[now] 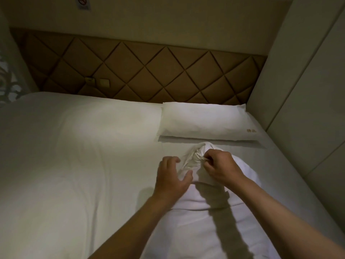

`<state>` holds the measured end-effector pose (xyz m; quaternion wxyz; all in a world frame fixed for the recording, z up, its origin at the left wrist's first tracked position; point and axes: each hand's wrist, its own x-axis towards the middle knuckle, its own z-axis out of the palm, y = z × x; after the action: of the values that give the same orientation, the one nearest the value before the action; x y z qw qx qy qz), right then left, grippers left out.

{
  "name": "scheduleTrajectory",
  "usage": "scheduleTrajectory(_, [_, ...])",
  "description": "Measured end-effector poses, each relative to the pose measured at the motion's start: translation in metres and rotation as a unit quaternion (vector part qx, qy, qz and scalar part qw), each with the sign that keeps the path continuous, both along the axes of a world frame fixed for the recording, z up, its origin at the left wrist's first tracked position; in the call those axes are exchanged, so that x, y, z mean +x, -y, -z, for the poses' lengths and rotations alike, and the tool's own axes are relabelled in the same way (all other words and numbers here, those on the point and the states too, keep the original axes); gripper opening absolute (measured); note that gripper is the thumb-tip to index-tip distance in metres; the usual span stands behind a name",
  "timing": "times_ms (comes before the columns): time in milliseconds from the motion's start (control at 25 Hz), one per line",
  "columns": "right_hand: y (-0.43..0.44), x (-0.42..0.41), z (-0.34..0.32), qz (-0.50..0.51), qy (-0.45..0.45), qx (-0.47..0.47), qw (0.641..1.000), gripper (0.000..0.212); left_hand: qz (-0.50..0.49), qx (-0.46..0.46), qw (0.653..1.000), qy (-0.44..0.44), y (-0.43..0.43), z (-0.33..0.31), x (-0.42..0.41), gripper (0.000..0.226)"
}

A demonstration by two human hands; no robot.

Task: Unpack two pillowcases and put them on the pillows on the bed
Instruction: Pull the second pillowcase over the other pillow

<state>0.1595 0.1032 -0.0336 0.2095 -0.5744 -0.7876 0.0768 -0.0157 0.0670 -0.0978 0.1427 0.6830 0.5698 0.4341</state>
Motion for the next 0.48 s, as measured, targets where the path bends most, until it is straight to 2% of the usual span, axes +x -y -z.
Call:
scheduleTrajectory(80, [0.005, 0.011, -0.005, -0.020, -0.040, -0.008, 0.999, 0.009, 0.075, -0.199, 0.977, 0.008, -0.004, 0.004, -0.002, 0.063])
scheduleTrajectory(120, [0.007, 0.010, -0.007, -0.031, -0.051, -0.007, 0.998, 0.008, 0.113, -0.241, 0.963, 0.032, -0.003, 0.004, 0.006, 0.065])
scheduleTrajectory(200, [0.009, 0.012, -0.010, -0.042, -0.074, -0.001, 0.996, 0.009, 0.137, -0.205, 0.966, 0.074, -0.007, 0.006, 0.021, 0.054])
scheduleTrajectory(360, [0.003, 0.019, -0.027, -0.025, -0.113, -0.002, 0.993, 0.003, 0.106, -0.104, 0.988, 0.043, -0.004, -0.001, 0.035, 0.022])
scheduleTrajectory(480, [0.006, 0.014, -0.042, 0.008, -0.119, 0.035, 0.992, 0.015, 0.098, -0.013, 0.995, 0.031, 0.011, -0.011, 0.042, 0.031])
